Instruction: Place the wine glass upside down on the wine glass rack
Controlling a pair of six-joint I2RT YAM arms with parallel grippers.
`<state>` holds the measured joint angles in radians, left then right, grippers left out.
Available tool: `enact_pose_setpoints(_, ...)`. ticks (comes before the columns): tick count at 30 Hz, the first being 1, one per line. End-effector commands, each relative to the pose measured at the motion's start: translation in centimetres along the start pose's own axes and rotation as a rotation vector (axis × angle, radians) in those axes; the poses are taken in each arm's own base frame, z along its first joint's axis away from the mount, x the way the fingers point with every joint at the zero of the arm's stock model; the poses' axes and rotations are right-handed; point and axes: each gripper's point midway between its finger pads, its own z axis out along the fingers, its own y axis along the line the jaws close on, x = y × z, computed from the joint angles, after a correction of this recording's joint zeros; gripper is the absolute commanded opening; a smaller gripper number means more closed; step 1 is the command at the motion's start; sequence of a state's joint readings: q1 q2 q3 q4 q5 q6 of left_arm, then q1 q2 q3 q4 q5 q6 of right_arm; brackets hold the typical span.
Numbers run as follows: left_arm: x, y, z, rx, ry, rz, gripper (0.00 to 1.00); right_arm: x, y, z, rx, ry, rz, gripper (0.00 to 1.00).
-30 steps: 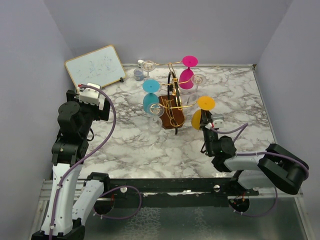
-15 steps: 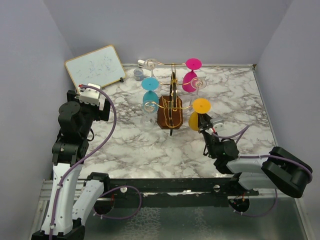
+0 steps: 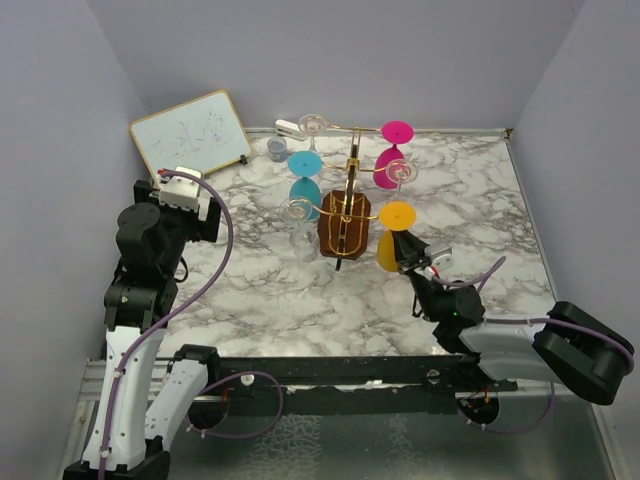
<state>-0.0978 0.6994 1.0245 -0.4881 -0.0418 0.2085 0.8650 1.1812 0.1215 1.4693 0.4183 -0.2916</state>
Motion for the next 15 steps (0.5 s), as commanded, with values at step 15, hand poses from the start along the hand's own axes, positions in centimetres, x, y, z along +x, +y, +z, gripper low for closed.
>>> enact_pose_setpoints(15,-0.4,0.1,0.1,-0.001,-0.017,-0.006,0.99,-1.8,-2.3,-1.3,0.110,-0.079,0.099,0.01)
